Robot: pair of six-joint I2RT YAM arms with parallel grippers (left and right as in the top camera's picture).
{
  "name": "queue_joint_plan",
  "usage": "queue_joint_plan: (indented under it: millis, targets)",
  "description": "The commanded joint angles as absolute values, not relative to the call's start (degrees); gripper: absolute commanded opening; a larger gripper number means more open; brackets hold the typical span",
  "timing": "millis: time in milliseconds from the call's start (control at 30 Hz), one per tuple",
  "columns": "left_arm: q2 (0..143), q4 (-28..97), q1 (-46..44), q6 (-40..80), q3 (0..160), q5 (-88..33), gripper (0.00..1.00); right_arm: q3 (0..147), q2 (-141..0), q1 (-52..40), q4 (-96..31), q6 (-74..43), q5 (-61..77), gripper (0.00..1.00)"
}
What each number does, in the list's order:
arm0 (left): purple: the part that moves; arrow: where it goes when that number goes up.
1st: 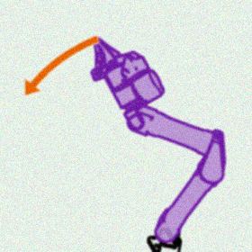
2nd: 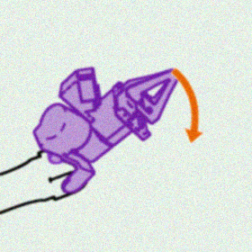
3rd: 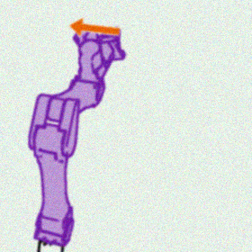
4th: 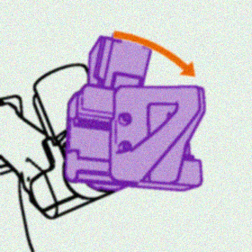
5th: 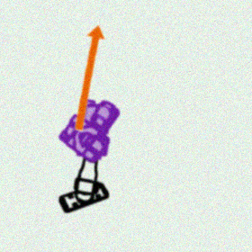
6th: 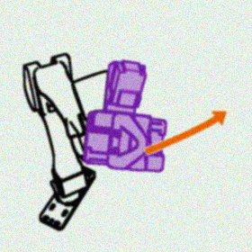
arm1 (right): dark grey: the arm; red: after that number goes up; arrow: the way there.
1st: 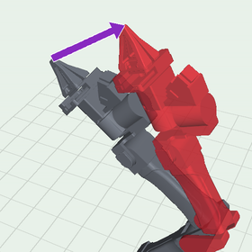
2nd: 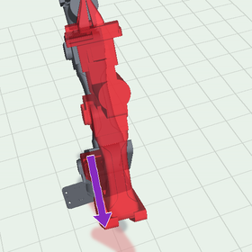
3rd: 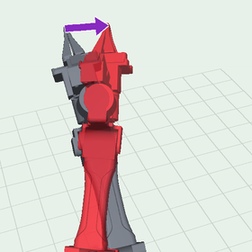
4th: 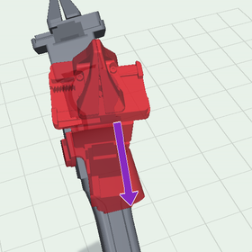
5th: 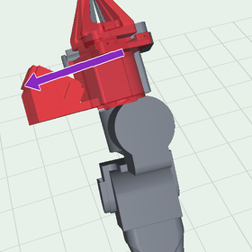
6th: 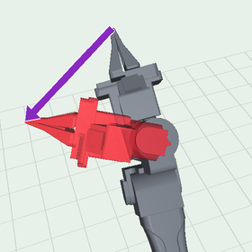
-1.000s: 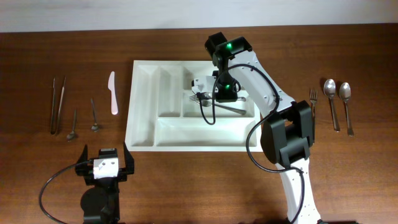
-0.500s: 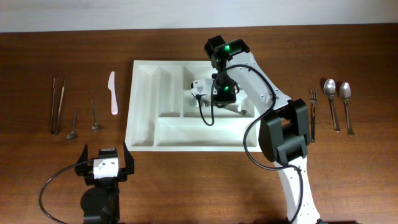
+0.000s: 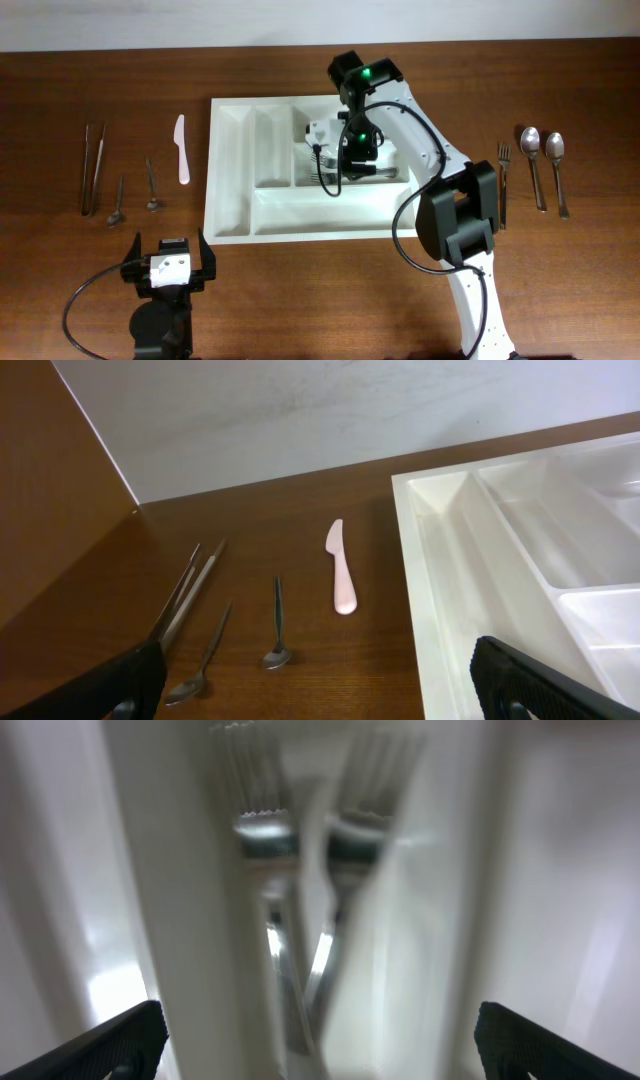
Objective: Pack container
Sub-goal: 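Move the right gripper back over the last fork right of the tray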
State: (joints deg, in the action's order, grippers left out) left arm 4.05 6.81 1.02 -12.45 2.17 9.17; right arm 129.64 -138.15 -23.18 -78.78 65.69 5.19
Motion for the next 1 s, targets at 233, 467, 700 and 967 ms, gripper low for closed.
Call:
queue_joint_plan:
  millis: [233,467,700,967]
  targets:
    - [3.6,6.7,0.8,-12.9,1.8,8.6,0.99,138.9,-125.8,-17.5,-88.0,46.5,-3.3,0.99]
    - [3.6,6.7,0.8,-12.9,1.8,8.6,0.99,138.9,-122.3,-6.6,-92.3,31.8,-3.5,0.99]
    - [3.6,6.7,0.8,-12.9,1.8,8.6,0.99,138.8,-122.1,5.1,-97.3,15.9,8.4,0.99]
    - [3.6,6.7,0.8,-12.9,1.8,8.6,0.99,138.8,-122.2,12.3,-97.2,14.5,13.2,0.99]
